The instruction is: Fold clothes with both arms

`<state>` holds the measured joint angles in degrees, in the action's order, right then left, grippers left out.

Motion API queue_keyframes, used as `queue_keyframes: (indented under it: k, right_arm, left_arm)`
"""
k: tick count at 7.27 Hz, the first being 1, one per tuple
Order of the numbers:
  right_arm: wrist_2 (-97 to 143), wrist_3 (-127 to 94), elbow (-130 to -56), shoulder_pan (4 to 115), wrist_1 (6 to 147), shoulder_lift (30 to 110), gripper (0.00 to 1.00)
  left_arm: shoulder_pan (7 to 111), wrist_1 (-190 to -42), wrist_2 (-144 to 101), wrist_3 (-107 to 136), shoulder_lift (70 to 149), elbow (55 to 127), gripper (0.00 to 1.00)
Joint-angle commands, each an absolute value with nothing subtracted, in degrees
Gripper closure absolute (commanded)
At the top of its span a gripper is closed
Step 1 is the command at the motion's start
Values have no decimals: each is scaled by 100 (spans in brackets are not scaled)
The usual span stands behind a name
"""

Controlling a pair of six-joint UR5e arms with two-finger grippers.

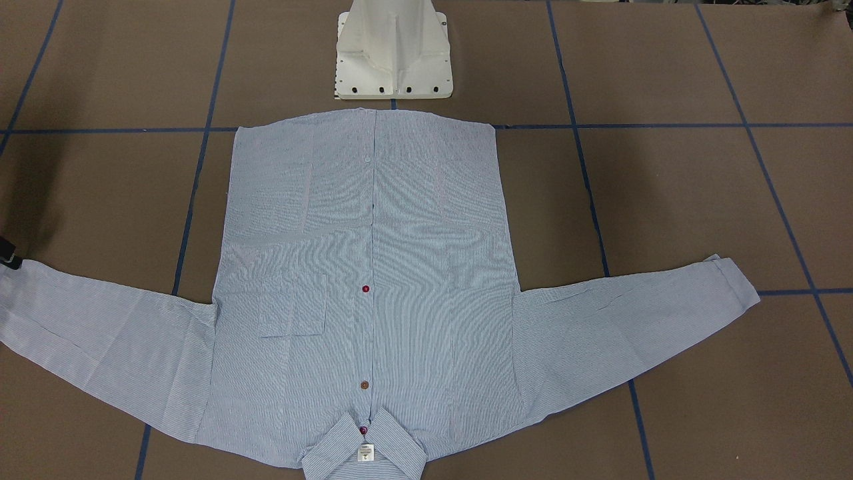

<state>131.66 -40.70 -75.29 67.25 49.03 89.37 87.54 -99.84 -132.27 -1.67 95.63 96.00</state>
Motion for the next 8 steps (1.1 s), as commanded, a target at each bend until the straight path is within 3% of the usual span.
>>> queue_keyframes:
  k: [1,8]
  right_arm:
    - [13175,-4069,-7515,6724,4896,8938,48]
    - [13183,-4078,-7558,6890,4843,8956,46]
  left_arm:
    - [8754,-9984,-13228,-158,9562,9606,0]
    - [8763,-9976,-13219,-141,9580,9642,0]
